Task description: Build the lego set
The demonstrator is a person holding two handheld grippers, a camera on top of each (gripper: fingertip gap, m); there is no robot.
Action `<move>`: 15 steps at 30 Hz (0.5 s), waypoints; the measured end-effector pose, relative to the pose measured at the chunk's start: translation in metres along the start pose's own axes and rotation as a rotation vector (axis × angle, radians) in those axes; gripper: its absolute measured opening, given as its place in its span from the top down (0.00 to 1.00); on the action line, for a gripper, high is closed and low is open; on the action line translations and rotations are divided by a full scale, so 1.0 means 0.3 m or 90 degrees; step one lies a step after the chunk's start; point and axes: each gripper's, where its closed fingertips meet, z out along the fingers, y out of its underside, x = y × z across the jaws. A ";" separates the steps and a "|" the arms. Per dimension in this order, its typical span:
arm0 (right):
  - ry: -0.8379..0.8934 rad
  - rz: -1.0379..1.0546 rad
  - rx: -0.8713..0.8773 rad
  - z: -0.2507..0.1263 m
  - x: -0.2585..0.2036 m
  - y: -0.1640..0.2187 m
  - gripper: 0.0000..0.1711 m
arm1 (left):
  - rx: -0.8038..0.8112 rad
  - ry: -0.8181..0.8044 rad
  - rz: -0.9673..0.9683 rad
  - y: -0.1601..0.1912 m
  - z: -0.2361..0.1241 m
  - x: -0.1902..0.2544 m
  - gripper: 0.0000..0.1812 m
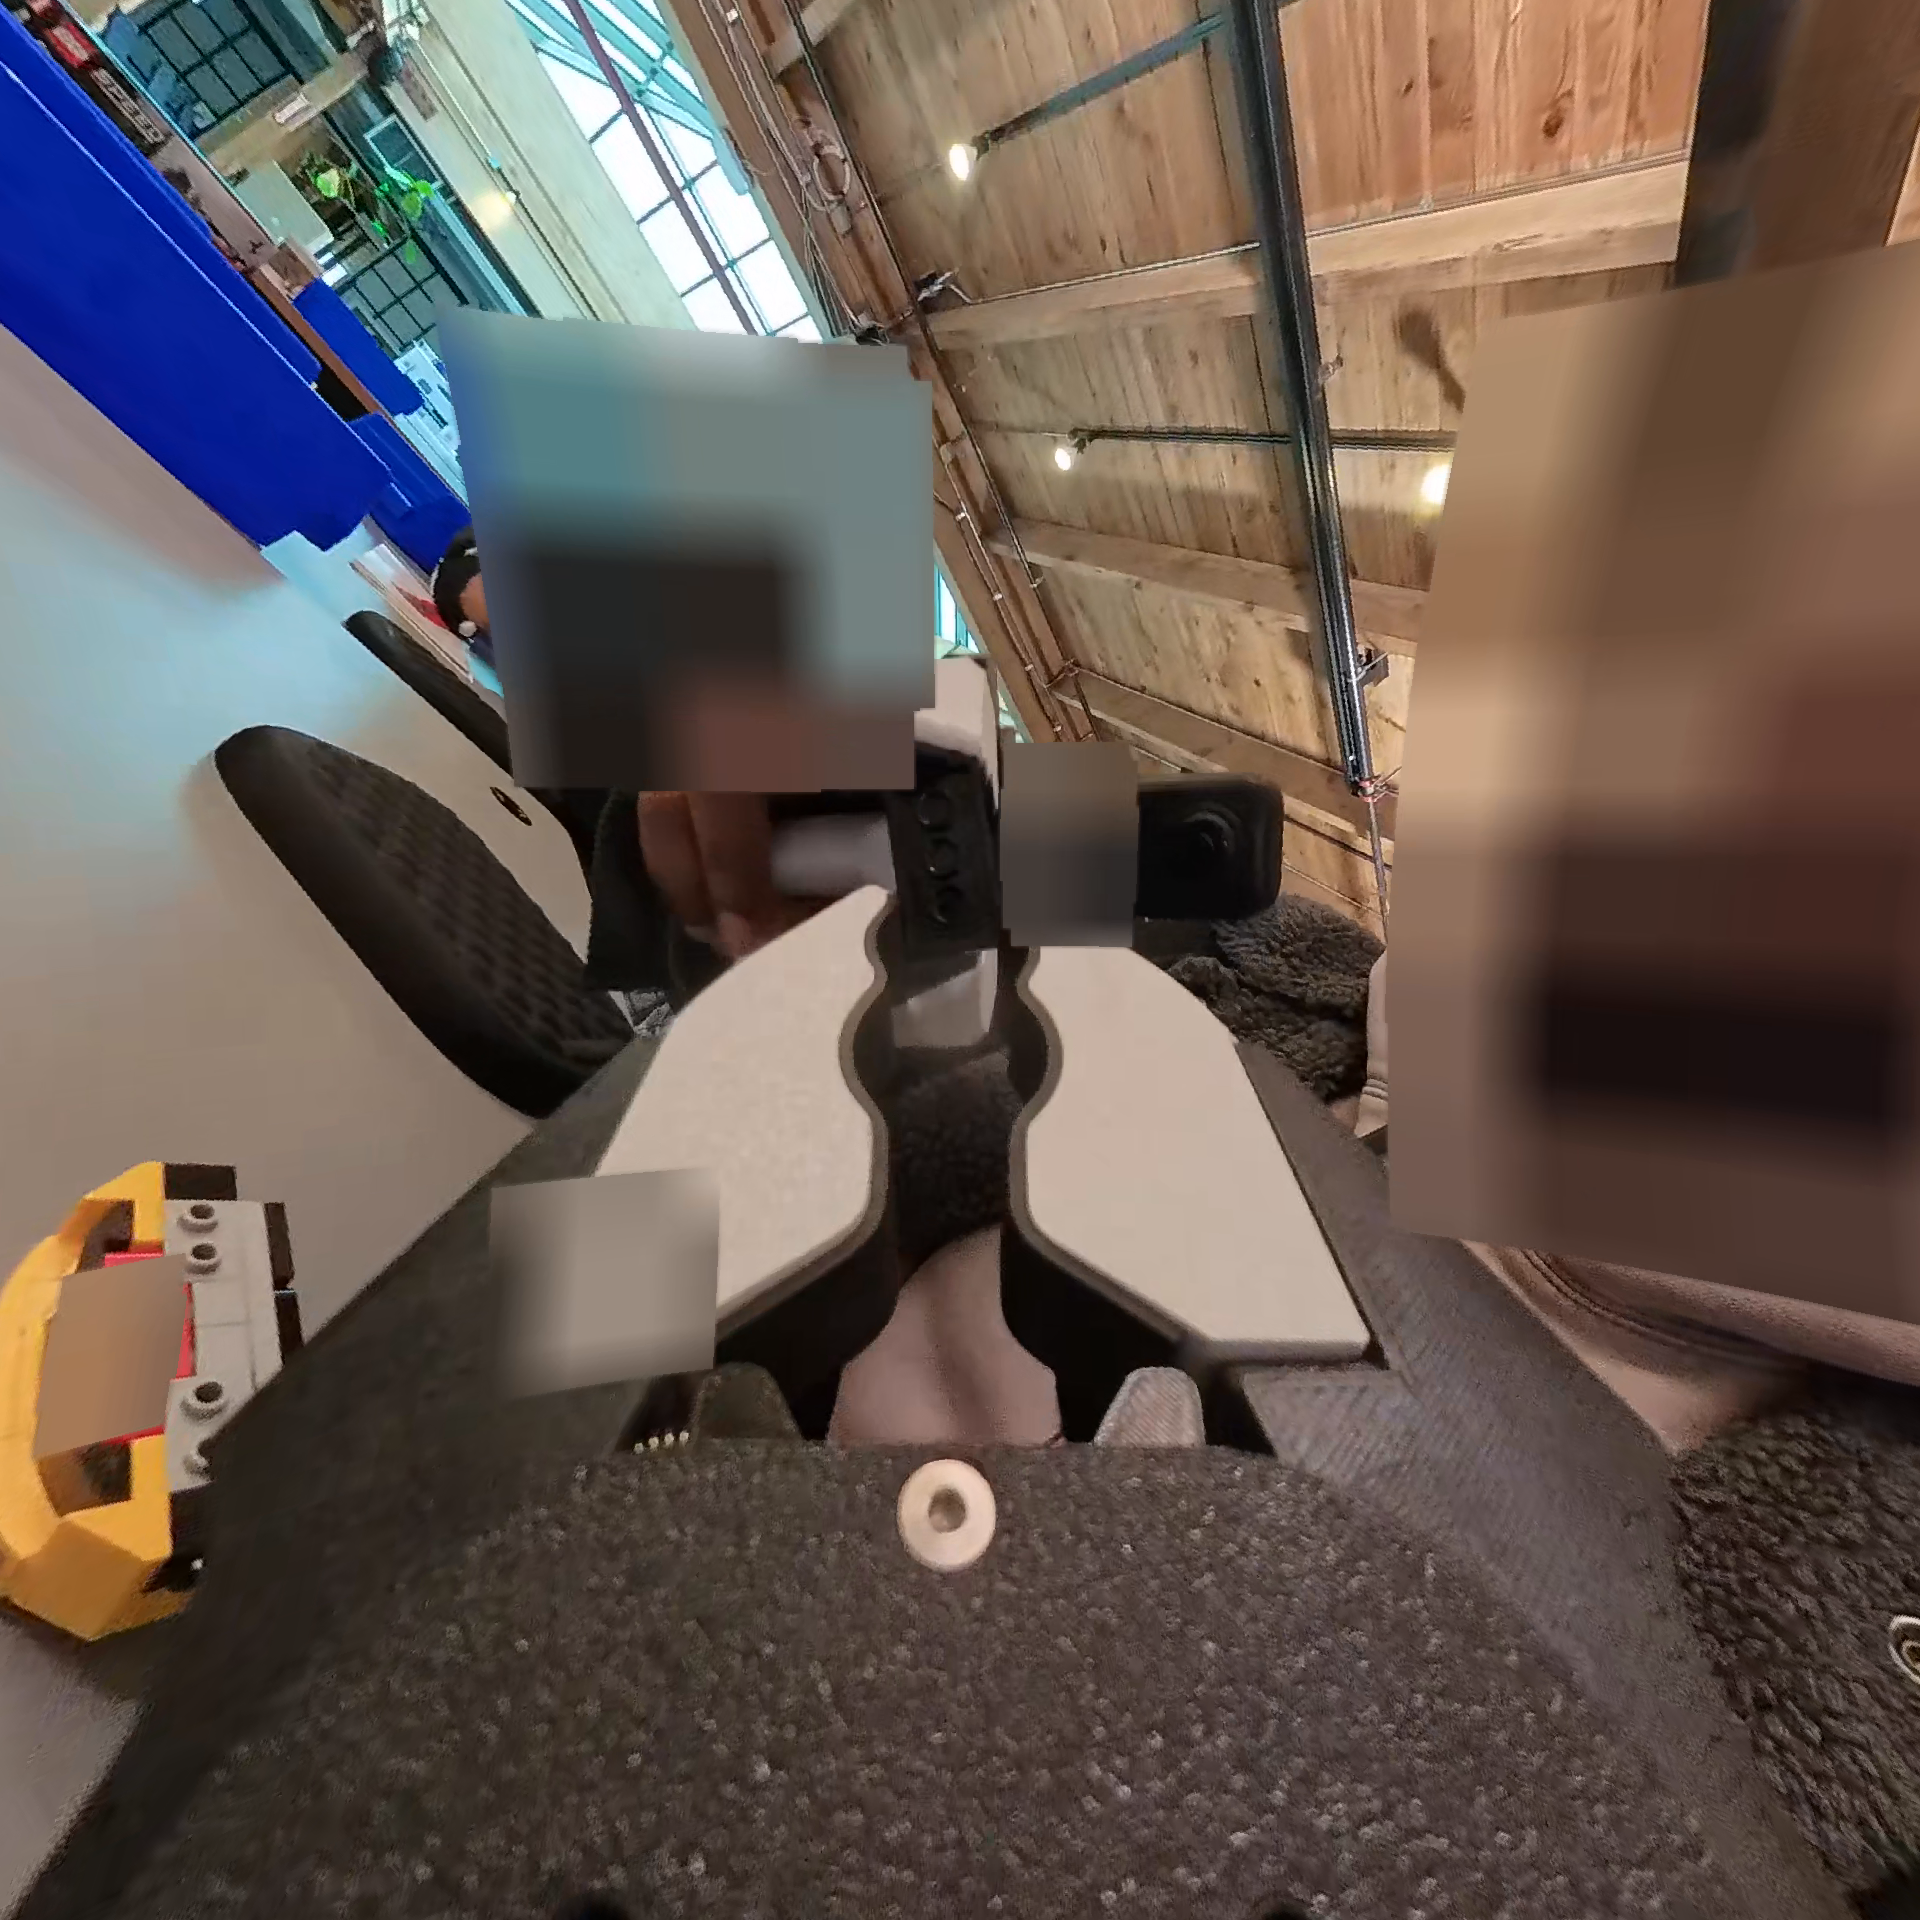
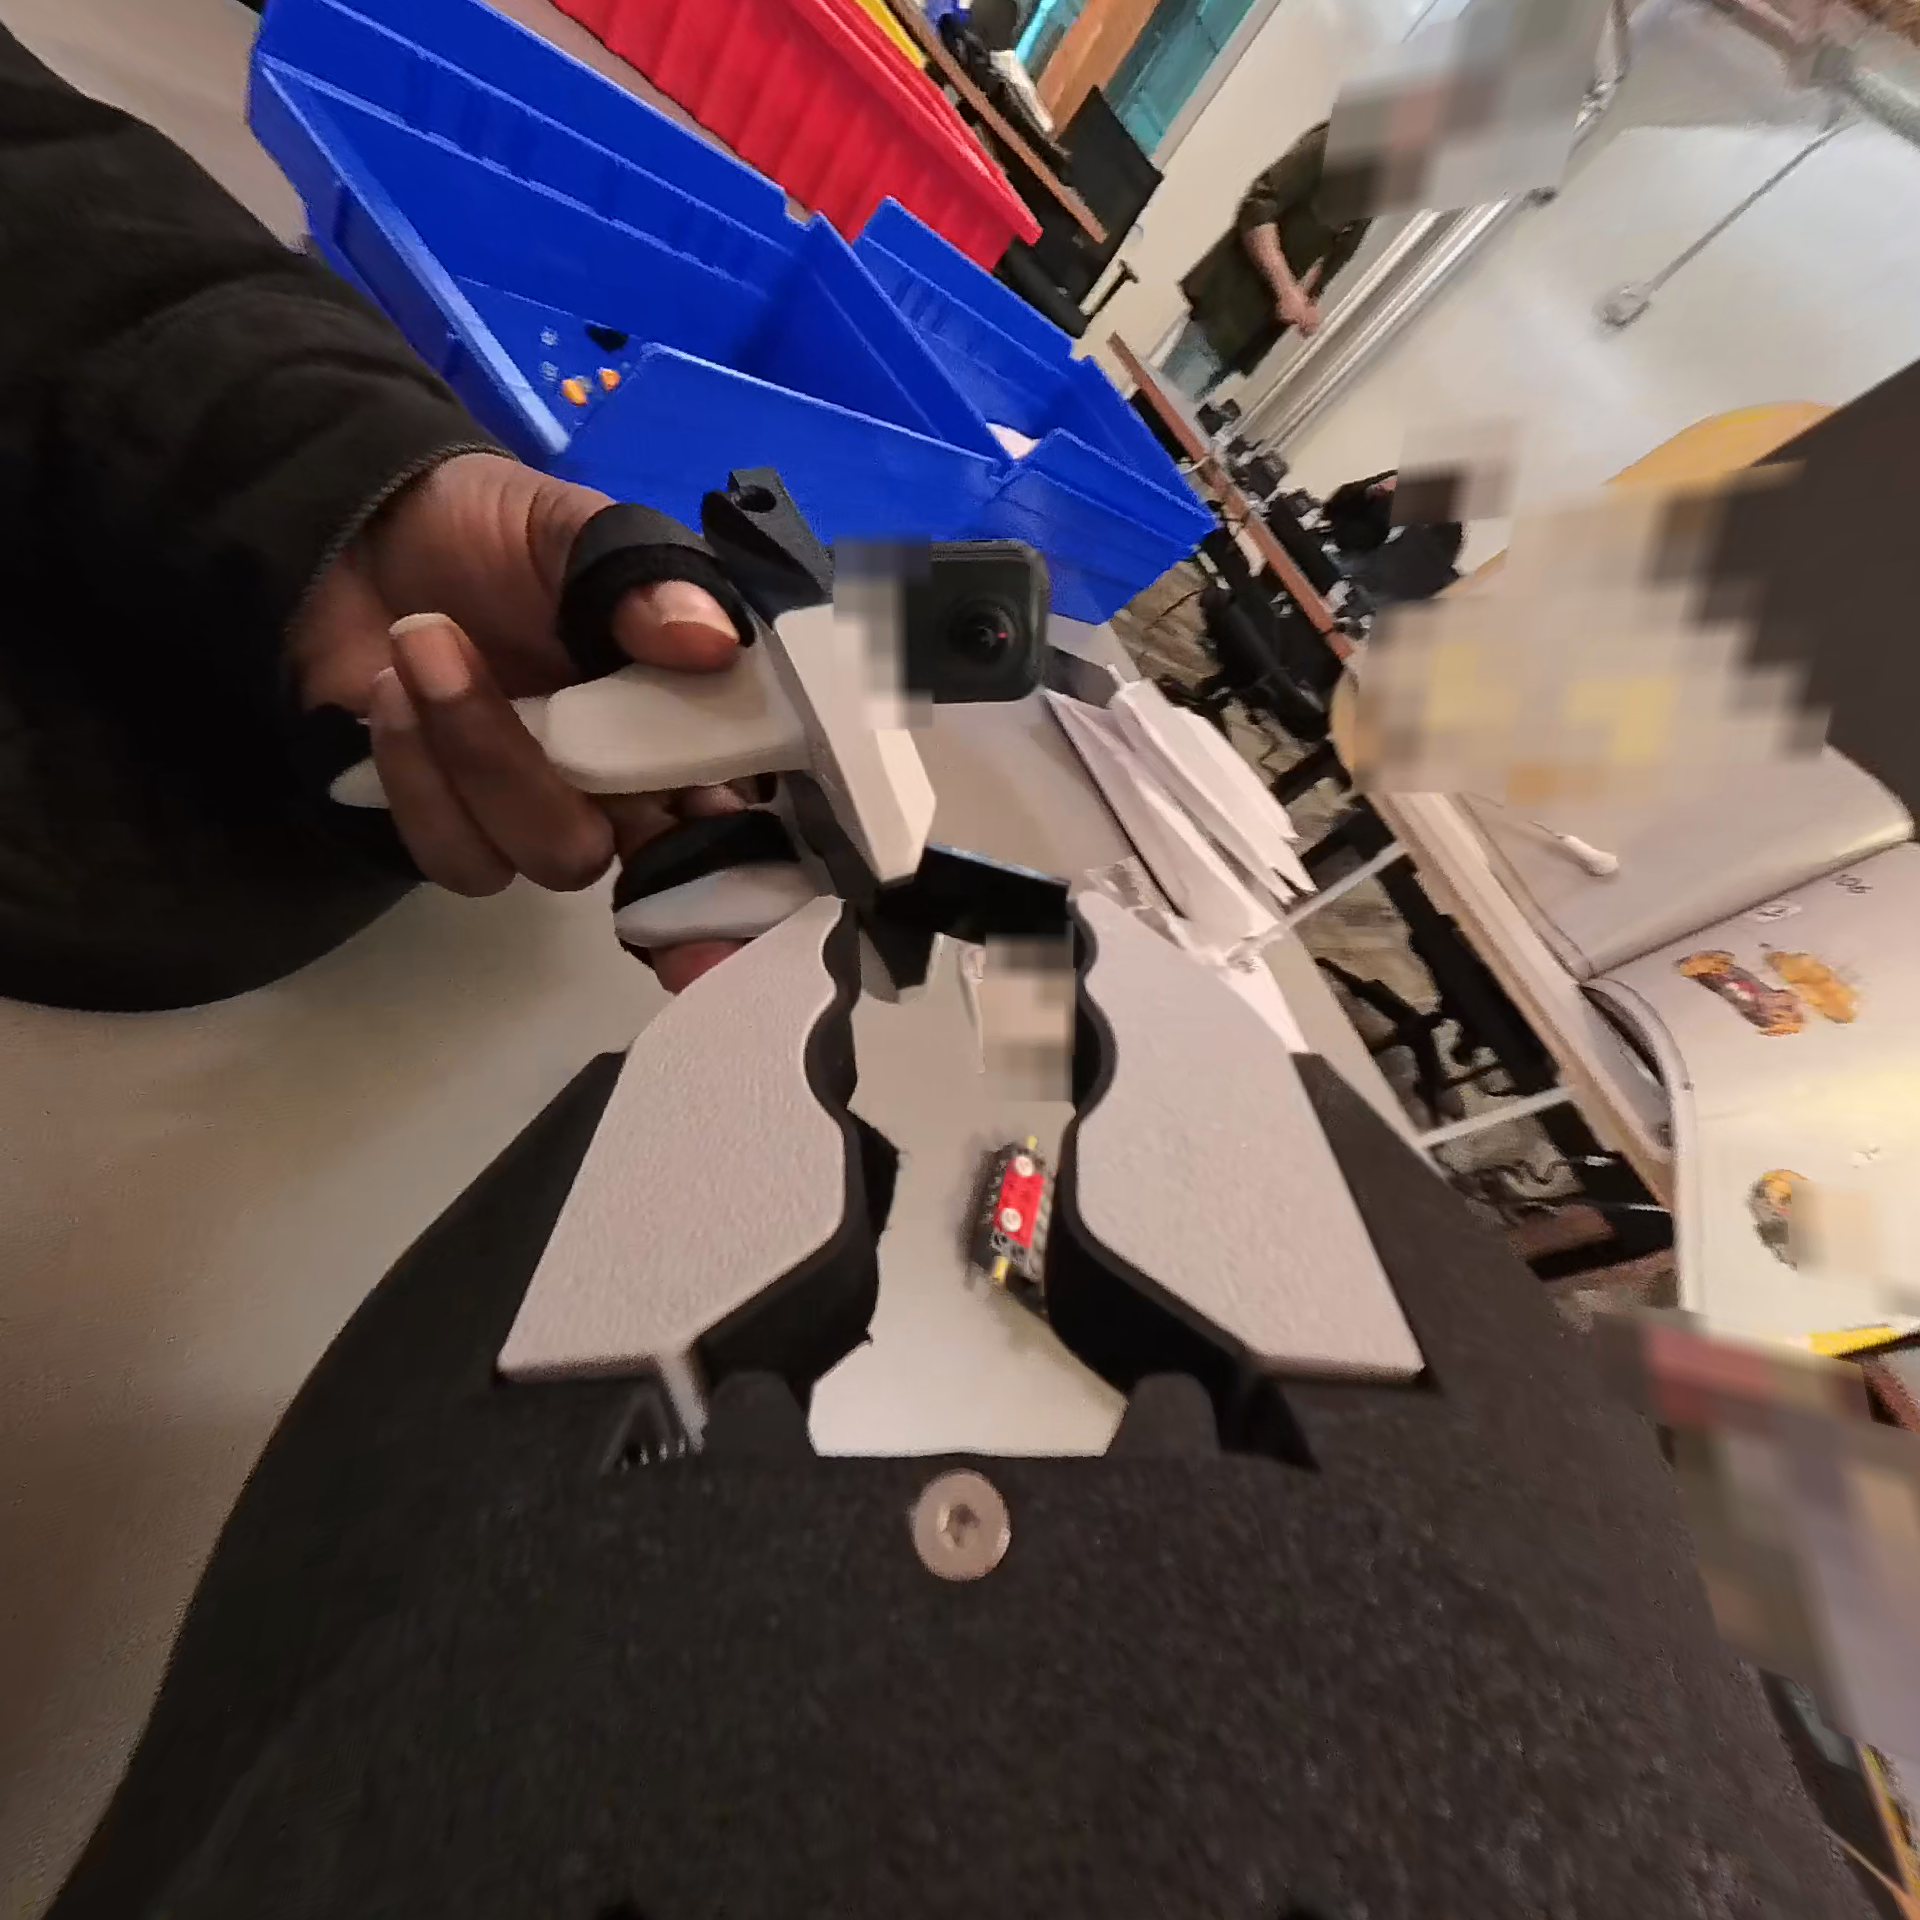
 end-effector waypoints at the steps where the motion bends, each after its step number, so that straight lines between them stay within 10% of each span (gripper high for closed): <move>1: -0.025 0.011 0.003 -0.001 -0.007 0.000 0.81 | -0.003 0.007 0.002 0.002 0.002 0.006 0.89; 15: -0.181 0.061 -0.061 -0.032 -0.054 0.086 0.91 | -0.002 -0.105 0.067 -0.050 -0.099 -0.064 1.00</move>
